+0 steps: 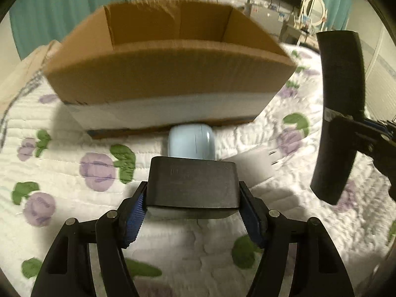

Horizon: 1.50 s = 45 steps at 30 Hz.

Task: Organize rigid objects
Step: 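Grasp the black remote with the right gripper and lift it, then lower remote and power bank into the box and open both grippers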

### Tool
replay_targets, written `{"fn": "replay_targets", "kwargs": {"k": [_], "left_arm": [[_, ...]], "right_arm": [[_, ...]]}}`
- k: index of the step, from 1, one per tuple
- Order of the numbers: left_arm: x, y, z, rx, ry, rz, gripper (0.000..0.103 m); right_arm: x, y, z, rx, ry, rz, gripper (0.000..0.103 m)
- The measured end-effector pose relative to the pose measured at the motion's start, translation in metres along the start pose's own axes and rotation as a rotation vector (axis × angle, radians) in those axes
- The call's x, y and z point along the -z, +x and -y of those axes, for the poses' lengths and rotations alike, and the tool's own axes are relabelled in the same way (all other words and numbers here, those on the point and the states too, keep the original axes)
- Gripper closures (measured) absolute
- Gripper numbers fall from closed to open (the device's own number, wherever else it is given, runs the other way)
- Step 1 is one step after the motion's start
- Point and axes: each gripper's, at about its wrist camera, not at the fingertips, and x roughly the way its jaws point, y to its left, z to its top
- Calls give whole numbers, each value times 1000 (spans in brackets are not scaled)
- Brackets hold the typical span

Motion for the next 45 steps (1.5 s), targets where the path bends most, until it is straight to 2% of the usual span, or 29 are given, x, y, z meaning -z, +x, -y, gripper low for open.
{"fn": "replay_targets", "kwargs": {"k": [6, 10, 13, 18, 21, 25, 28, 35, 40, 42, 43, 45], "left_arm": [[-10, -51, -5, -6, -18, 113, 33], [-32, -89, -7, -3, -31, 199, 33], [-63, -97, -19, -17, -29, 250, 33], [-90, -111, -38, -37, -50, 302, 33], [-110, -104, -44, -60, -51, 314, 33], [-123, -84, -54, -86, -48, 312, 33], [-131, -67, -62, -100, -54, 299, 33], [-133, -47, -63, -106, -44, 280, 35], [-130, -37, -61, -107, -31, 261, 35], [-131, -35, -62, -107, -30, 256, 35], [-130, -34, -62, -104, -34, 251, 35], [-131, -36, -61, -96, -37, 251, 35]], "right_arm": [[-20, -33, -9, -1, -23, 70, 84], [-45, -56, -11, 11, -54, 114, 84], [-69, -65, -13, 27, -84, 147, 84], [-114, -61, -15, 20, -105, 183, 84], [-137, -40, -21, 5, -124, 165, 84], [-152, 7, -29, -37, -155, 85, 84], [-153, 45, -32, -71, -159, 14, 84], [-141, 107, -26, -125, -112, -93, 84], [-139, 121, -23, -161, -66, -66, 83], [-139, 115, -19, -134, -48, -37, 73], [-138, 110, -17, -108, -47, -20, 62], [-136, 97, -11, -65, -41, 17, 59]]}}
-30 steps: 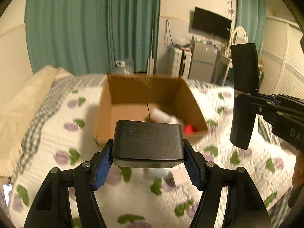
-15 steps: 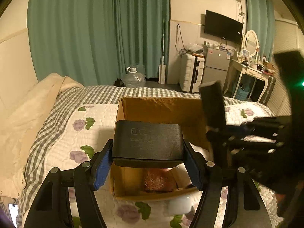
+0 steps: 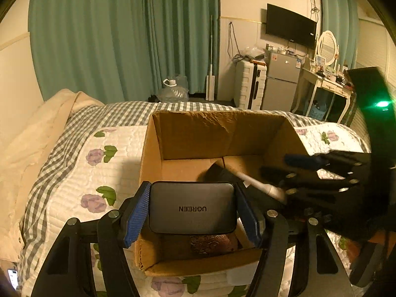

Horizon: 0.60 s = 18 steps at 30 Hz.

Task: Organize rigid objects
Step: 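Lower remote and power bank into the box and open both grippers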

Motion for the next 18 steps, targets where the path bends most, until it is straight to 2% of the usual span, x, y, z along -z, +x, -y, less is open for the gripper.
{"fn": "replay_targets", "kwargs": {"k": [8, 12, 16, 18], "left_arm": [[-20, -4, 10, 16, 6, 29, 35], [-25, 15, 15, -18, 27, 16, 35], [-21, 41, 16, -24, 24, -36, 34], [-17, 45, 17, -28, 19, -27, 34]], "right_arm": [[0, -54, 27, 59, 86, 100, 54], [-2, -55, 32, 85, 79, 111, 54], [4, -45, 35, 86, 87, 99, 54], [6, -43, 34, 90, 89, 95, 53]]}}
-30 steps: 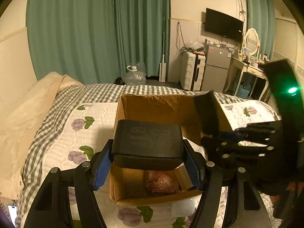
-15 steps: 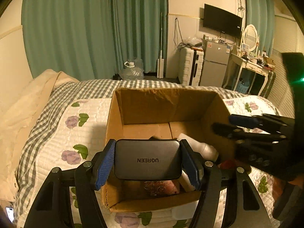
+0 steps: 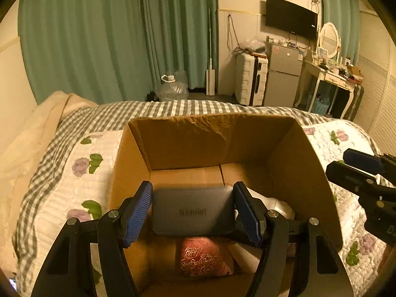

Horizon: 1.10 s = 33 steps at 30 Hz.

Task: Organize rigid objects
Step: 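Lower remote and power bank into the box and open both grippers, then grasp the white charger with the right gripper while the left grasps the blue earbud case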

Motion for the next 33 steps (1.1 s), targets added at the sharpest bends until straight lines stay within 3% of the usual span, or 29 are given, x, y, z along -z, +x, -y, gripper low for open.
{"fn": "replay_targets", "kwargs": {"k": [4, 7, 16, 25, 30, 33], "left_arm": [[-2, -10, 2, 18, -6, 29, 33], [-4, -22, 2, 4, -3, 37, 33], [7, -102, -5, -16, -8, 100, 32], [47, -164, -11, -67, 3, 141, 31], [83, -159, -11, -69, 1, 109, 30], [105, -138, -12, -79, -11, 67, 30]], "right_arm": [[-1, -5, -1, 26, -5, 21, 35], [-2, -17, -4, 39, -12, 41, 33], [11, -95, -17, 110, -46, 139, 13], [50, -149, -36, 94, -30, 171, 10], [76, -141, -49, 91, -42, 138, 10], [94, -114, -51, 74, -41, 63, 10]]}}
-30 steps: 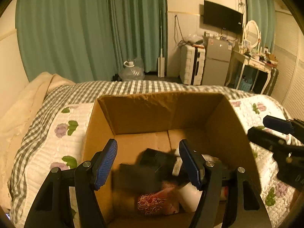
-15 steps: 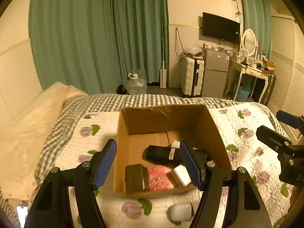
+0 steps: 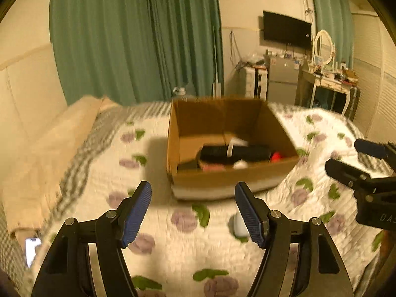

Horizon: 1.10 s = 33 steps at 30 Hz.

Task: Organize rigid objects
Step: 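Grasp the white charger with the right gripper while the left grasps the blue earbud case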

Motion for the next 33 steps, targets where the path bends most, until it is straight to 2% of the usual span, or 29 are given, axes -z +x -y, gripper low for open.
{"fn": "replay_targets", "kwargs": {"k": [2, 4, 7, 9, 11, 15, 17, 21, 26, 33], "left_arm": [[14, 16, 1, -4, 9, -43, 30], [24, 34, 1, -18, 9, -91, 30], [39, 54, -4, -27, -2, -150, 30], [45, 63, -5, -31, -6, -175, 30], [48, 68, -7, -35, -17, -190, 30], [54, 73, -6, -25, -20, -213, 30], [56, 73, -4, -26, -14, -218, 30], [56, 73, -1, -28, -10, -220, 30], [54, 72, 5, -20, -2, -228, 30], [46, 77, 39, 64, 20, -259, 30]], "right_arm": [[15, 27, -5, -12, -10, -64, 10], [31, 53, -12, 21, -51, -130, 10], [54, 89, -16, 20, -64, -235, 10], [63, 105, -17, 15, -71, -279, 11], [67, 116, -20, 6, -79, -311, 22], [71, 133, -25, -18, -94, -348, 23], [74, 144, -25, -20, -84, -372, 29], [76, 155, -24, 8, -86, -371, 34], [70, 129, -14, -11, -67, -311, 34], [51, 95, 19, 50, -23, -230, 34]]}}
